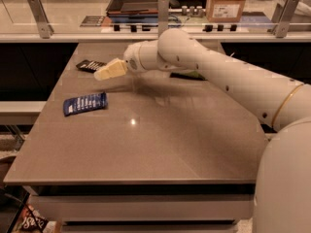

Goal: Pick rxbar chocolate

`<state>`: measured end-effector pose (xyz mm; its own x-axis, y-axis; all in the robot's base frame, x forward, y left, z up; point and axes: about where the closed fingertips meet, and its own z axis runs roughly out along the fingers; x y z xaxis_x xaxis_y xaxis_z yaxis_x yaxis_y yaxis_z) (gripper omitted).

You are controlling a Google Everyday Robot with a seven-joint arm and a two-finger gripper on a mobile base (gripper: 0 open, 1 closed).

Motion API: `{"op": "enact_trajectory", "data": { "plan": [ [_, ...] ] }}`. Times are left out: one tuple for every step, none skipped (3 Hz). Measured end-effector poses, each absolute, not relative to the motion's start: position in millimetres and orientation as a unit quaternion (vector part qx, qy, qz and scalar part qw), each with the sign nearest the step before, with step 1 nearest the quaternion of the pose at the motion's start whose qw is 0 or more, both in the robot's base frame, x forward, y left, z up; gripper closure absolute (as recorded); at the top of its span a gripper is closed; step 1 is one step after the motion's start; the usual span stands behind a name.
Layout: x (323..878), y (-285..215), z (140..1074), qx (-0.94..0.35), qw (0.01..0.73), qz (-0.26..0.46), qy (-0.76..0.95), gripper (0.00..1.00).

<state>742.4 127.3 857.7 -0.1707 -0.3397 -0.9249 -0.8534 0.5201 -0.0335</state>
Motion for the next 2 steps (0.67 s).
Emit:
{"op": "enact_trajectory", "data": {
  "plan": [
    [744,146,856,-0.421,0.501,0.263,0.709,0.0],
    [746,160,849,-0.425,0.501,0.269,0.704,0.0]
  ]
}}
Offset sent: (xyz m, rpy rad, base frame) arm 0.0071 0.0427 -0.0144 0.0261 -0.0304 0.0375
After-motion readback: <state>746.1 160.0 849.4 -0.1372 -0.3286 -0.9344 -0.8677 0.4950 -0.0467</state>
